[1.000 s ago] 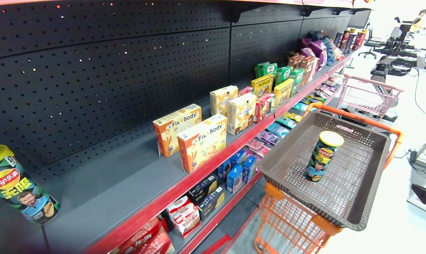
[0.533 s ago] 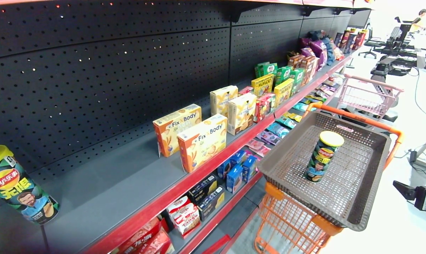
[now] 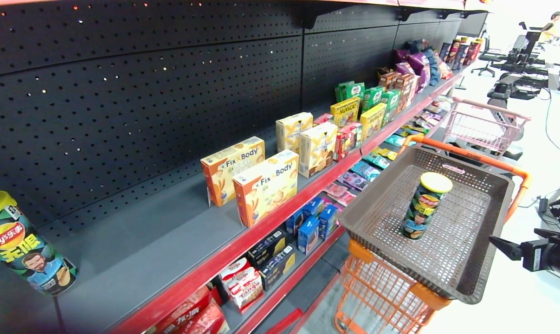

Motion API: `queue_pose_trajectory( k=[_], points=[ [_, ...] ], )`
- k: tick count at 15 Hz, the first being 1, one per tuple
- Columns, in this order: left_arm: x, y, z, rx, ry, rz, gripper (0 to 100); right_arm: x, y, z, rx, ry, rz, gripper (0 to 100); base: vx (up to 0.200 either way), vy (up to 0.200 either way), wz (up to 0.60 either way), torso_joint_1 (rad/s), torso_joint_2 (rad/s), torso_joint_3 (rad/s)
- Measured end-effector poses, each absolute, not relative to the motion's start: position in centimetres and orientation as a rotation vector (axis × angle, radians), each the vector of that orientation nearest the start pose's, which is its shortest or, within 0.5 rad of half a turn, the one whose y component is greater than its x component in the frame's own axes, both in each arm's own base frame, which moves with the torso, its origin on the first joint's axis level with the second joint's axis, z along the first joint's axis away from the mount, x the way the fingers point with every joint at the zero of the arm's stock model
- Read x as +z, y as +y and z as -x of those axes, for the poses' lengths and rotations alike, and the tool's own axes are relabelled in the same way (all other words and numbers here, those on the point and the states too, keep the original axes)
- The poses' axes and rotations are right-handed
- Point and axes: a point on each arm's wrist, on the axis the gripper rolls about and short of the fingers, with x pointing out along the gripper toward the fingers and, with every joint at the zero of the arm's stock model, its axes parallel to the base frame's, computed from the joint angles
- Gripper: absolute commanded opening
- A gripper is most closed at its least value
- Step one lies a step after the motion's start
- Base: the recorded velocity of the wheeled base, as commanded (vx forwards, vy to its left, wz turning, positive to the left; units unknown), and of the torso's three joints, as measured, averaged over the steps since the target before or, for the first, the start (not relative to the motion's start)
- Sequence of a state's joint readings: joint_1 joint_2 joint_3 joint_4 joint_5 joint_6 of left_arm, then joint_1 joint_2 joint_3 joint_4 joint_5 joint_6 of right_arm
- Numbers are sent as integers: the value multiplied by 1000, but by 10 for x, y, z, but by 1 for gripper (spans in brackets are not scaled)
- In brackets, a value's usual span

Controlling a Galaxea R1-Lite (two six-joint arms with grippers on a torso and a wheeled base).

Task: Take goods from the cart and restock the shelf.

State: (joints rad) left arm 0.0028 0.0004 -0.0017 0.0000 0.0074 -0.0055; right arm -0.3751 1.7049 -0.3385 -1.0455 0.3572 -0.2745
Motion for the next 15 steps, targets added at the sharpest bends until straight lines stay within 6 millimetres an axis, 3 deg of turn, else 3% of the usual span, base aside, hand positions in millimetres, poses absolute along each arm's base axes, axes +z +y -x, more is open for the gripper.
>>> queue_pose_trajectory(
  k=[15],
  points=[
    [76, 0, 23, 10, -1, 6, 100, 70, -69, -281, 221, 218, 206, 100, 0, 0, 0, 0, 0, 0]
  ],
)
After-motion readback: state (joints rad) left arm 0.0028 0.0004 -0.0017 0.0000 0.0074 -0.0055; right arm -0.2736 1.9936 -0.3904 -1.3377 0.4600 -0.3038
